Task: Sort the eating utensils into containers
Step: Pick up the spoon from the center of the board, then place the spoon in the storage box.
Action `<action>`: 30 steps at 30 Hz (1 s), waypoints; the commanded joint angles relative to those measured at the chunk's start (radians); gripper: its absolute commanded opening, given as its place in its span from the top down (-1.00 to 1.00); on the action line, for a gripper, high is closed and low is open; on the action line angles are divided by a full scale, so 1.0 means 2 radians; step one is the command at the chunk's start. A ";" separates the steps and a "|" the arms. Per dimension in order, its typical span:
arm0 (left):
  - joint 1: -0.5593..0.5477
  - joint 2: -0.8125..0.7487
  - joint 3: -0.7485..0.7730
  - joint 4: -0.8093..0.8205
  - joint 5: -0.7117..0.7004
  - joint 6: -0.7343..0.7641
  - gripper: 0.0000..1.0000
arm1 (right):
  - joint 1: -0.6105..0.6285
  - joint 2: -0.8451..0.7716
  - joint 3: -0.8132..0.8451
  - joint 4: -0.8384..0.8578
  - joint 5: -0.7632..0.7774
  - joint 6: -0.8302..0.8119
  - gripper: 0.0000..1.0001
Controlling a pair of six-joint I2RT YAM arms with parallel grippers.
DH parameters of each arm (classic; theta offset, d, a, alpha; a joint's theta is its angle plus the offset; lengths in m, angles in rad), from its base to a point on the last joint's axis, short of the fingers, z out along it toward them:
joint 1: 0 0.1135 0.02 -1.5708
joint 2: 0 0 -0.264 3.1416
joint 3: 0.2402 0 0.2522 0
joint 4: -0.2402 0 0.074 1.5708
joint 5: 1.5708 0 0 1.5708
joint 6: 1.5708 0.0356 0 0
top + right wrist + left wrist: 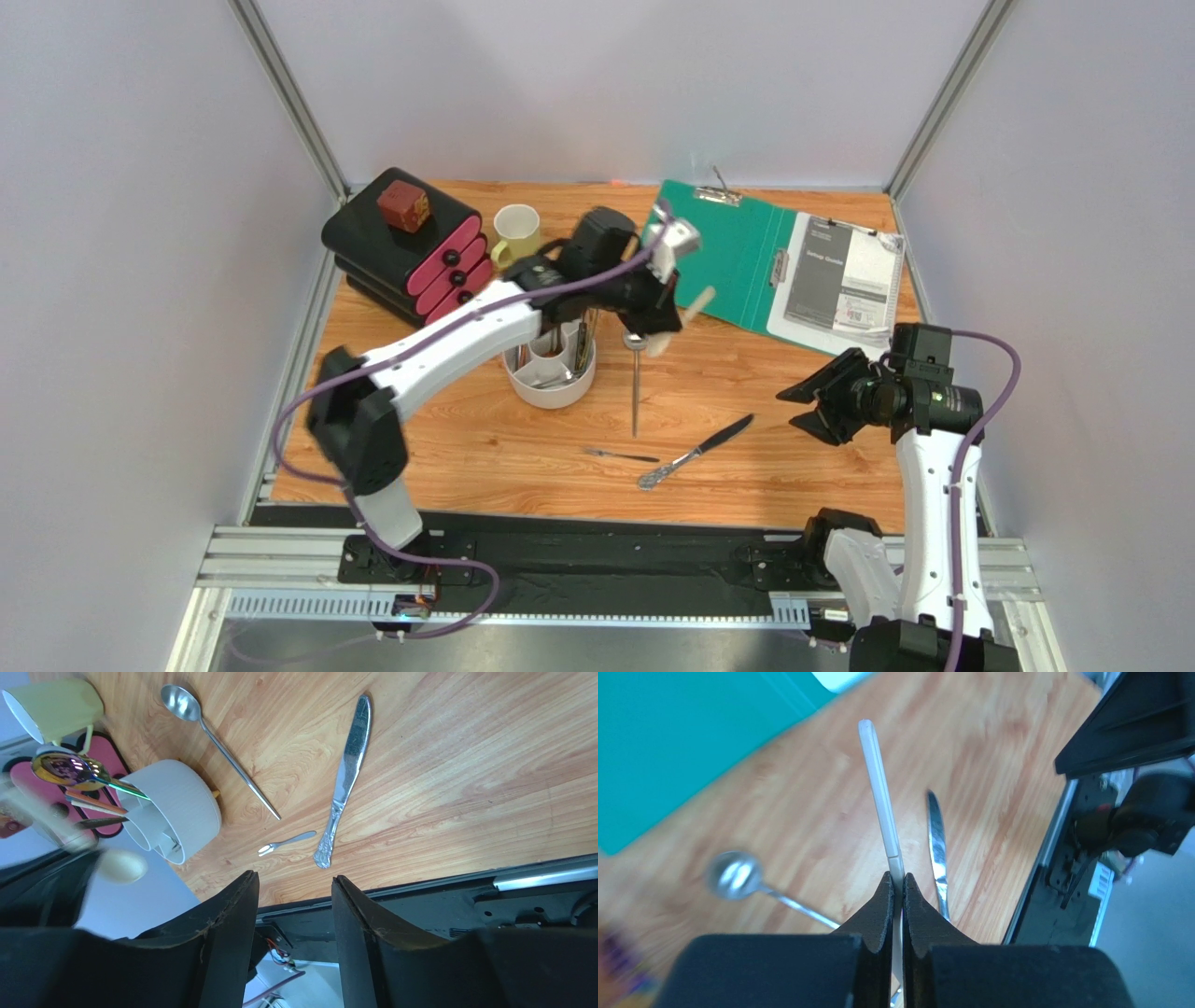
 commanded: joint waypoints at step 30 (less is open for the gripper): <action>0.109 -0.383 -0.469 0.314 -0.412 -0.109 1.00 | 0.004 0.026 -0.016 0.087 -0.030 0.062 0.12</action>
